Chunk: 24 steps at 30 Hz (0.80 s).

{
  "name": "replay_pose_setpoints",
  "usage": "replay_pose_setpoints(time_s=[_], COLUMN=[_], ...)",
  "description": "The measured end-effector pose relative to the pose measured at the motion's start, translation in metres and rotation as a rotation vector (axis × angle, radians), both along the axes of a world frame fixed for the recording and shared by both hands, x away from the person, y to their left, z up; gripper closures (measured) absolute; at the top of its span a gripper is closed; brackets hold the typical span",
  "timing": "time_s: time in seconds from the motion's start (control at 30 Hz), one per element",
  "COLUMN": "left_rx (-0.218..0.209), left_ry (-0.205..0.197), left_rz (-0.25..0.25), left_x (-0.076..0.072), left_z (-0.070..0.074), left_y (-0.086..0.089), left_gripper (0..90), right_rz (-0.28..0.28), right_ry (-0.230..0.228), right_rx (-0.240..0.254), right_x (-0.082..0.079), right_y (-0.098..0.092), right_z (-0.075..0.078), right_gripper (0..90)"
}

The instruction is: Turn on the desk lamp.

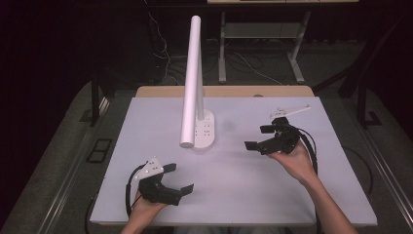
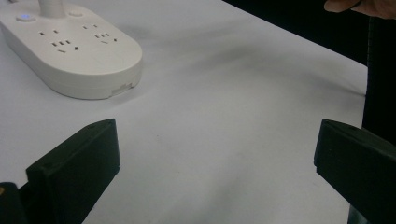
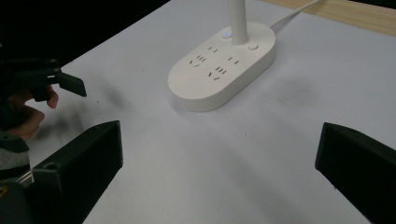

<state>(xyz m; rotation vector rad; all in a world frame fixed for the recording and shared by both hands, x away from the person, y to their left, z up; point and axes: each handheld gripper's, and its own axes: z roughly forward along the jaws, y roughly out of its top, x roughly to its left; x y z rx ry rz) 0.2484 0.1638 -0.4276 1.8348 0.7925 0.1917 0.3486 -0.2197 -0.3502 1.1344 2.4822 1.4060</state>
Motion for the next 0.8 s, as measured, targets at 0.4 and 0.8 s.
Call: replay_pose_setpoints(time_s=[0.4,0.8], left_rx=[0.002,0.005], left_ry=[-0.001,0.003], left_rz=[0.000,-0.003], left_x=[0.000,0.000], left_z=[0.000,0.000], left_y=[0.000,0.001], left_gripper=[0.0,0.0], right_rz=[-0.010,-0.018], right_ry=[0.008,0.027], right_rx=[0.011,0.019], right_x=[0.026,0.050], right_y=[0.021,0.037], right_z=[0.002,0.002], right_gripper=[0.5,0.5])
